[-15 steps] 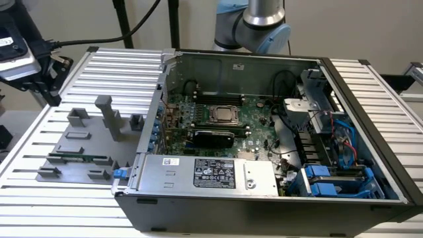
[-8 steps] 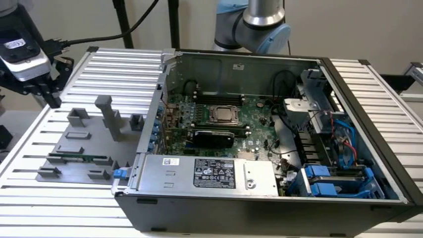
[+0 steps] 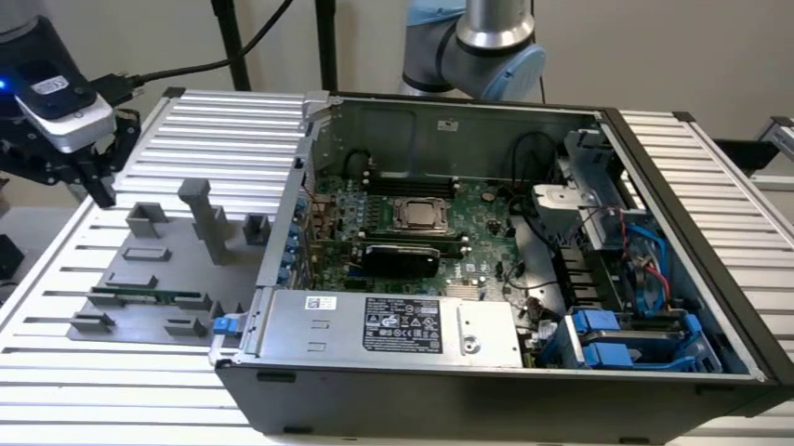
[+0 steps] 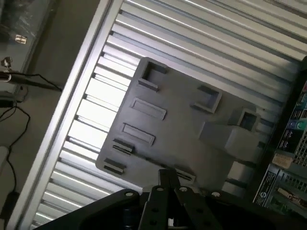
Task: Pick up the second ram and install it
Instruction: 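Pick up the second ram and move it above second insertion slot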
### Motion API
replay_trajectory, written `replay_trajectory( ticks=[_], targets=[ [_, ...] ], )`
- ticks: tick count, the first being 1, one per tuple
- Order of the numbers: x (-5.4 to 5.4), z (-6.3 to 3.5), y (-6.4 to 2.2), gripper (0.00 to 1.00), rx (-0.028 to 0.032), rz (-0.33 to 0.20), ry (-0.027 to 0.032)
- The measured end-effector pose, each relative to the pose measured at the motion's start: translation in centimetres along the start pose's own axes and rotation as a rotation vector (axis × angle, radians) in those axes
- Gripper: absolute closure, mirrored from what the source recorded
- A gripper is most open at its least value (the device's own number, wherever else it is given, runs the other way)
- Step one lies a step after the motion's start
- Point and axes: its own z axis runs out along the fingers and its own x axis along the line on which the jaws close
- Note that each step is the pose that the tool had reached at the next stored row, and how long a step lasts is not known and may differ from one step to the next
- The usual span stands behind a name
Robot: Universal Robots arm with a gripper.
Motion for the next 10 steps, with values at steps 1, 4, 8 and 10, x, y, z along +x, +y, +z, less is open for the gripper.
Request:
replay_trajectory(
  ticks=[1,4,8,10],
  targets=[
    [0.0,0.07,0.0,1.0,-0.0003,-0.018,0.001],
    [0.01,0.3,-0.01,1.0,-0.0012,-0.073,0.0036],
    [0.01,0.58,-0.03,1.0,-0.0024,-0.144,0.0067],
    [0.01,0.72,-0.03,1.0,-0.0029,-0.181,0.0083]
  ],
)
